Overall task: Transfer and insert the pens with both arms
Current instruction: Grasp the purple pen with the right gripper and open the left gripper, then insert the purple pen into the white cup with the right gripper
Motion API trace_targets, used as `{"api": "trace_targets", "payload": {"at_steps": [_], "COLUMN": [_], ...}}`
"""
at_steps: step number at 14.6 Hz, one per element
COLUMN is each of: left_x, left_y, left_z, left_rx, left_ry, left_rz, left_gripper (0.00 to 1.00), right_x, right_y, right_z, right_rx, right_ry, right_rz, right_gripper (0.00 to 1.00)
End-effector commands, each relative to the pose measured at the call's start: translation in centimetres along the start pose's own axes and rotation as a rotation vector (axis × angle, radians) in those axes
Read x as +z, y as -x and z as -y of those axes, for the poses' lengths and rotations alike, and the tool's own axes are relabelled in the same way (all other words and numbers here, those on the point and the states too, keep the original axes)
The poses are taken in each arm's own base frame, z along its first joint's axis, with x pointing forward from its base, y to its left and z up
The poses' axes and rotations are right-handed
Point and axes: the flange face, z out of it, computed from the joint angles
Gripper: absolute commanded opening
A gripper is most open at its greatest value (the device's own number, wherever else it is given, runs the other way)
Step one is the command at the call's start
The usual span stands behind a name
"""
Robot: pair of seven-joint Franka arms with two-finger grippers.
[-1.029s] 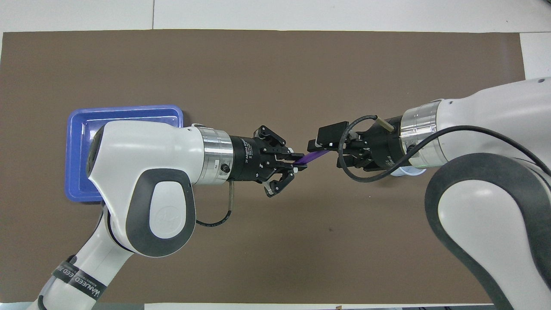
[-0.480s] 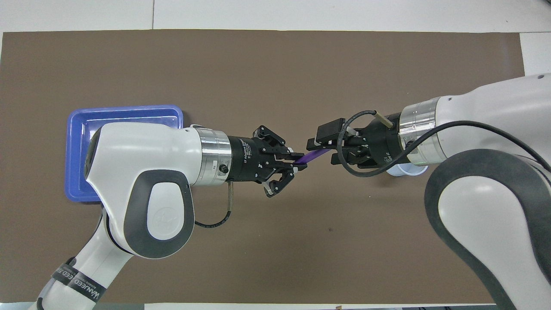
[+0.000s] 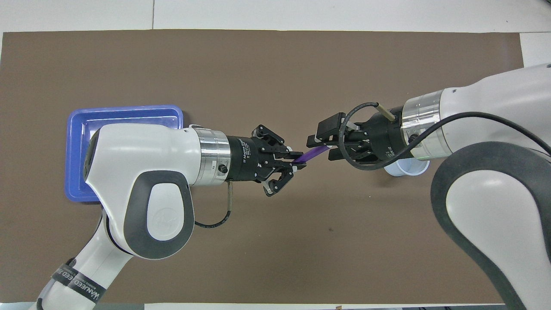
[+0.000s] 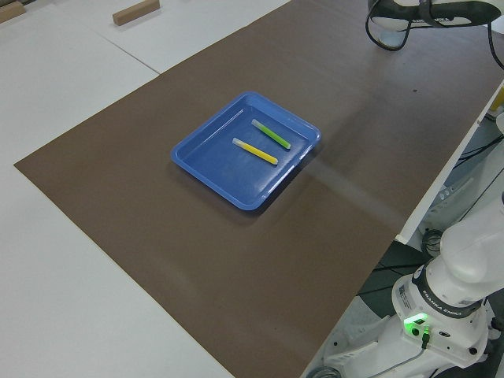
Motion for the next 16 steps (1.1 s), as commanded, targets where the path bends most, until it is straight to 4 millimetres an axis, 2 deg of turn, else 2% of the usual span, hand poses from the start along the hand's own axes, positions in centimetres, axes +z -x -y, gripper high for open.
{"api": "trace_targets", "payload": {"at_steps": [1, 3, 5, 7, 9, 11, 15, 16], "left_x": [-0.4, -0.5, -0.5, -0.6, -0.6, -0.6, -0.6, -0.7], "left_y": [-0.5, -0.5, -0.5, -0.4, -0.4, -0.4, -0.2, 0.3], "left_z": [0.9, 0.7, 0.7, 0.6, 0.6, 0.6, 1.0, 1.5], "left_rx": [-0.004, -0.012, -0.014, -0.013, -0.014, -0.015, -0.013, -0.017], "left_ry": [0.007, 0.009, 0.013, 0.025, 0.025, 0.026, 0.045, 0.058], "left_rz": [0.025, 0.035, 0.037, 0.041, 0.042, 0.043, 0.055, 0.065], "left_gripper": [0.0, 0.0, 0.0, 0.0, 0.0, 0.0, 0.0, 0.97], "right_x": [-0.3, -0.2, -0.3, -0.3, -0.4, -0.6, -0.8, -0.9], "right_y": [-0.5, -0.5, -0.6, -0.7, -0.9, -1.2, -1.3, -1.3], "right_z": [0.3, 0.1, 0.1, 0.2, 0.1, -0.3, -0.5, -0.5], "right_rx": [0.02, 0.023, 0.024, 0.024, 0.028, 0.037, 0.037, 0.036], "right_ry": [-0.024, -0.022, -0.023, -0.026, -0.031, -0.032, -0.033, -0.032], "right_rz": [0.0, 0.001, 0.0, -0.007, -0.017, -0.022, -0.024, -0.025], "right_gripper": [0.62, 0.61, 0.51, 0.34, 0.26, 0.01, 0.0, 0.0]}}
